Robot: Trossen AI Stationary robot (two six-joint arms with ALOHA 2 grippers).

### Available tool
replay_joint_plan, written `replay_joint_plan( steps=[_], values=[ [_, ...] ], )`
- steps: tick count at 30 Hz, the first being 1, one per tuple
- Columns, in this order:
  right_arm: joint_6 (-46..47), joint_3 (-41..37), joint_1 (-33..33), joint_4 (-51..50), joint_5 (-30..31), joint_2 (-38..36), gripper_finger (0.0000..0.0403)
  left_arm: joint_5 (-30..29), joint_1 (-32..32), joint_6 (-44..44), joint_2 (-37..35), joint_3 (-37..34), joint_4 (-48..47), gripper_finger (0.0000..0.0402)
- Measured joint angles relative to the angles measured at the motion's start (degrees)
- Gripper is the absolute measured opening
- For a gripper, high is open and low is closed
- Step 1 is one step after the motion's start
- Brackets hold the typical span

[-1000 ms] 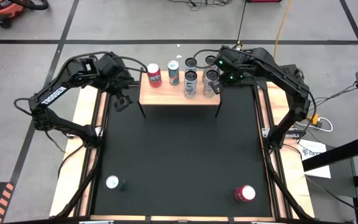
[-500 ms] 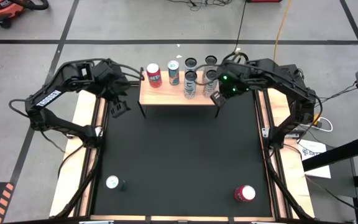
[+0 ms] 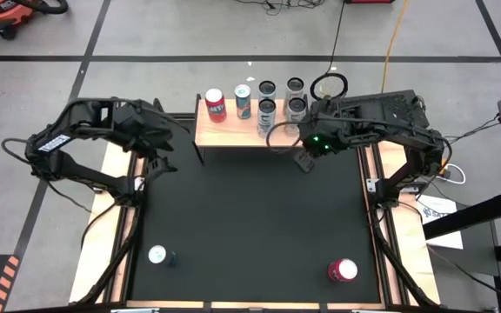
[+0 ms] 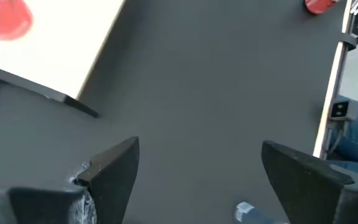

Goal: Place canned beverage on shelf
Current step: Put the blue soda can on the shelf aligned with the other blue soda can

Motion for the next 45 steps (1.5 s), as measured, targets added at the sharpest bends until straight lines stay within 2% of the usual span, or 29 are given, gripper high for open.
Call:
replay_joint_plan(
  steps=[4, 19, 22, 26, 33, 38, 45],
  values=[
    [1.21, 0.0, 1.88, 0.01, 0.0, 0.0, 0.0, -0.01, -1.96, -4.38, 0.0, -0.02, -1.34, 0.0338],
    [1.88, 0.0, 7.24, 0.02, 0.0, 0.0, 0.0, -0.1, -2.2, -4.47, 0.0, -0.02, 6.58, 0.0338],
    [1.37, 0.0, 8.07, 0.02, 0.0, 0.0, 0.0, -0.68, -2.2, -3.72, 0.0, -0.02, 7.17, 0.0338],
    [-0.16, 0.0, 9.01, 0.02, 0.0, 0.02, 0.0, -3.21, -2.18, 1.66, 0.02, -0.02, 7.16, 0.0338],
    [-0.96, 0.0, 9.29, 0.02, 0.0, 0.02, 0.0, -3.96, -2.2, 1.53, 0.97, -0.07, 7.59, 0.0338],
    [-2.08, -0.09, 9.29, 0.09, 0.28, 0.02, 0.0, -3.42, -2.19, -5.78, 1.28, -0.07, 7.64, 0.0338],
    [-3.46, -2.48, 9.29, 0.02, 0.28, 0.09, 0.0, -2.04, -2.16, -9.01, 2.51, -0.07, 6.17, 0.0338]
  ],
)
